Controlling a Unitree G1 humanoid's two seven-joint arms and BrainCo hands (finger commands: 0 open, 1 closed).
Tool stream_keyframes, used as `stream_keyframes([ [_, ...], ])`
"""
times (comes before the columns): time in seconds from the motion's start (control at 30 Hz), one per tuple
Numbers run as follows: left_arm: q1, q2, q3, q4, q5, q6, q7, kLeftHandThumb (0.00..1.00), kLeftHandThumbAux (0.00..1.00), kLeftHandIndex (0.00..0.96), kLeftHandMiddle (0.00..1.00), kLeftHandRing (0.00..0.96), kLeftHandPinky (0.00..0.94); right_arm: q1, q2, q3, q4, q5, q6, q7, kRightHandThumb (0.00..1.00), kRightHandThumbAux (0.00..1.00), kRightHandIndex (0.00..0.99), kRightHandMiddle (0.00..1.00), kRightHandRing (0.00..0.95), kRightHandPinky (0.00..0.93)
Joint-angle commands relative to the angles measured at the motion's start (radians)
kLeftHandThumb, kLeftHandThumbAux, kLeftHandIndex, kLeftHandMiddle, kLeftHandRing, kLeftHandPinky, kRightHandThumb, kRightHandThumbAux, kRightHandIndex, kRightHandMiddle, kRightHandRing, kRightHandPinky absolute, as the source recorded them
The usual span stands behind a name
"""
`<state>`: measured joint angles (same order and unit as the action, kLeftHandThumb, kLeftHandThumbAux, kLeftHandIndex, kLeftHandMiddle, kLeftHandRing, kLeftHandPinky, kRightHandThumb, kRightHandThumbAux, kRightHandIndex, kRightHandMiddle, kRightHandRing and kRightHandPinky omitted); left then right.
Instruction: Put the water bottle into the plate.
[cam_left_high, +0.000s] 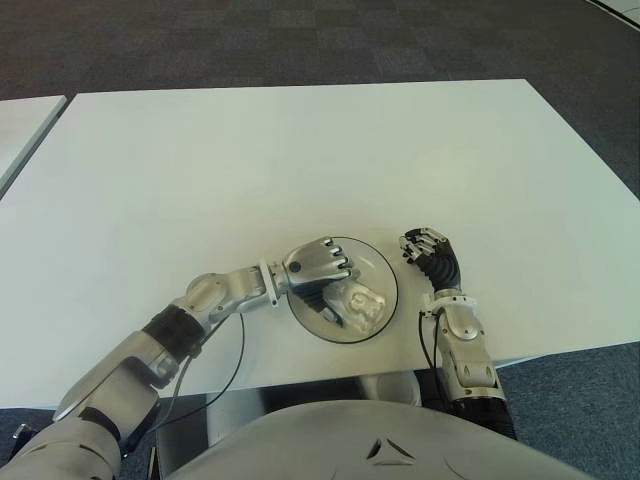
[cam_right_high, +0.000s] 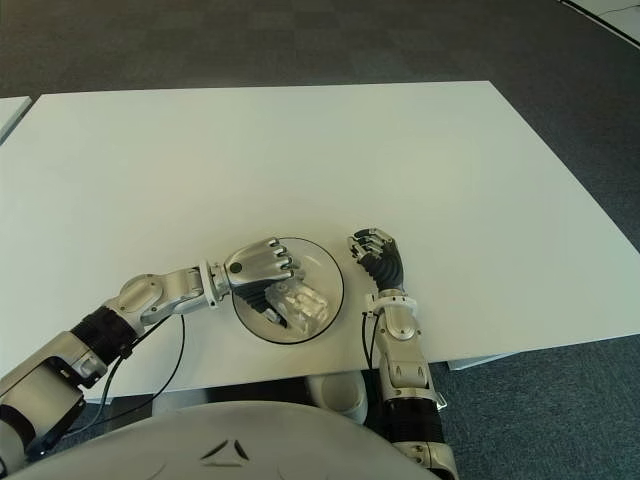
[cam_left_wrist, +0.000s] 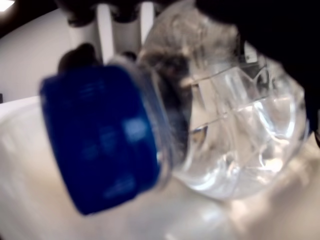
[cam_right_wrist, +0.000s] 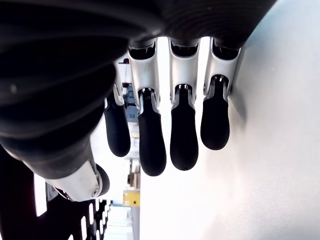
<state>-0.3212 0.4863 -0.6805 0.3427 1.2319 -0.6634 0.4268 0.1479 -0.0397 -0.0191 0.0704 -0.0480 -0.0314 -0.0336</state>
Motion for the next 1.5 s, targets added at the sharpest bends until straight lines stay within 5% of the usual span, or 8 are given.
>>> stream_keyframes([
  [0.03, -0.019, -0.01, -0.084, 0.077, 0.085, 0.032, 0.076, 0.718, 0.702, 0.442, 0.929, 0.909, 0.91, 0.007, 0.003, 0.003, 0.031, 0.007, 0.015, 0.01, 0.705, 0.731, 0.431, 0.587, 0.601, 0.617],
  [0.8, -0.098, -0.006, -0.221, 0.189, 0.095, 0.081, 0.305, 0.725, 0.7, 0.443, 0.91, 0.895, 0.886, 0.0, 0.002, 0.005, 0.043, -0.009, 0.007, 0.002, 0.705, 0.73, 0.432, 0.587, 0.597, 0.608],
  [1.17, -0.131, 0.028, -0.235, 0.122, 0.074, 0.043, 0.209, 0.701, 0.703, 0.428, 0.646, 0.628, 0.604, -0.002, 0.001, 0.004, 0.038, -0.005, 0.021, 0.007, 0.705, 0.73, 0.432, 0.589, 0.595, 0.602],
  [1.27, -0.137, 0.035, -0.244, 0.114, 0.096, 0.058, 0.202, 0.47, 0.648, 0.292, 0.368, 0.339, 0.348, -0.003, 0.0, 0.003, 0.04, -0.004, 0.022, 0.007, 0.705, 0.73, 0.432, 0.588, 0.592, 0.595],
  [1.37, -0.137, 0.039, -0.249, 0.105, 0.123, 0.089, 0.201, 0.342, 0.621, 0.164, 0.192, 0.161, 0.16, -0.003, 0.0, 0.003, 0.04, -0.004, 0.023, 0.006, 0.705, 0.73, 0.432, 0.585, 0.588, 0.59],
  [1.5, -0.136, 0.041, -0.257, 0.101, 0.132, 0.115, 0.201, 0.269, 0.602, 0.09, 0.094, 0.069, 0.059, -0.003, 0.001, 0.003, 0.04, -0.005, 0.024, 0.006, 0.705, 0.731, 0.432, 0.583, 0.586, 0.589],
])
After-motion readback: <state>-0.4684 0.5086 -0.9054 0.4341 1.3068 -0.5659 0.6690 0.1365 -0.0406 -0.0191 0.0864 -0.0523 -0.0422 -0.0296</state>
